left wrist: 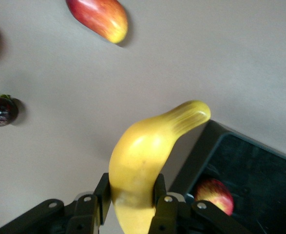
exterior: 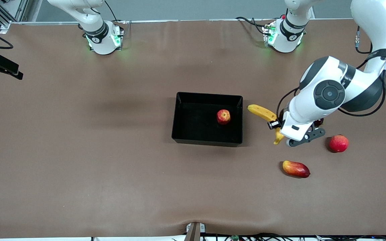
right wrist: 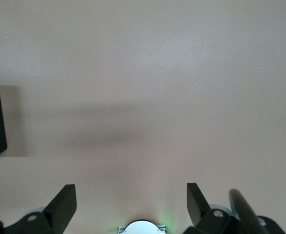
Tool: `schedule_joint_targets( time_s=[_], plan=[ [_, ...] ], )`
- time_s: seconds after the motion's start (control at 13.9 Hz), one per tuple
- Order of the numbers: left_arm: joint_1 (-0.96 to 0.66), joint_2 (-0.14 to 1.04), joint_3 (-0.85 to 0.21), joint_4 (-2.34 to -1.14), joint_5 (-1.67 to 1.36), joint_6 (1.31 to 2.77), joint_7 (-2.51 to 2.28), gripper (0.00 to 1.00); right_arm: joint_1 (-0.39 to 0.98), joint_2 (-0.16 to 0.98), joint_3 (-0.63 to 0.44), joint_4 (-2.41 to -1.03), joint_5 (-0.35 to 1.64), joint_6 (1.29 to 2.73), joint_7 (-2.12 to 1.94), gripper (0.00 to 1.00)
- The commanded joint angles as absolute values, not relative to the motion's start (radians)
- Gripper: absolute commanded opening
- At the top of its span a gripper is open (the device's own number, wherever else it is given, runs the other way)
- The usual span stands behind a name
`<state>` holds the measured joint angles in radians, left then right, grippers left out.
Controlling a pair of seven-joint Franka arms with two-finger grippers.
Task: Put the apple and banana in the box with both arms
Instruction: 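Lift and carry the banana over the box with the left gripper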
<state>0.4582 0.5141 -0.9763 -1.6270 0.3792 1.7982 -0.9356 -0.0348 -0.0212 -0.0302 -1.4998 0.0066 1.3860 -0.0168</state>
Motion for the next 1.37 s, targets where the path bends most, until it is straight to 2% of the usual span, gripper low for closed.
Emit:
schedule_joint_targets(
  time_s=[0.0, 0.14, 0.5, 0.94, 1.3],
  plan=[
    [0.369, 0.581, -0.974, -1.573, 0.373, 1.784, -1.018, 0.0, -0.044, -0.034, -0.023, -1.506, 0.014, 1.382, -0.028, 1.0],
    [0.274, 0.624, -0.947, -1.513, 0.376, 1.79, -1.09, 0.0, -0.044, -0.034, -0.023, -1.506, 0.014, 1.381, -0.028, 1.0],
    [0.026, 0.637, -0.757, -1.462, 0.368, 1.888, -1.179, 0.0, -0.046, -0.034, -0.023, -1.508, 0.014, 1.379, -0.028, 1.0],
    [-0.078, 0.701, -0.695, -1.463, 0.387, 1.956, -1.226, 0.0, -0.048, -0.034, -0.023, -1.506, 0.014, 1.378, -0.028, 1.0],
    [-0.199, 0.735, -0.592, -1.462, 0.384, 2.029, -1.229, 0.0, -0.048, -0.034, -0.023, -1.506, 0.014, 1.378, -0.028, 1.0]
  ],
)
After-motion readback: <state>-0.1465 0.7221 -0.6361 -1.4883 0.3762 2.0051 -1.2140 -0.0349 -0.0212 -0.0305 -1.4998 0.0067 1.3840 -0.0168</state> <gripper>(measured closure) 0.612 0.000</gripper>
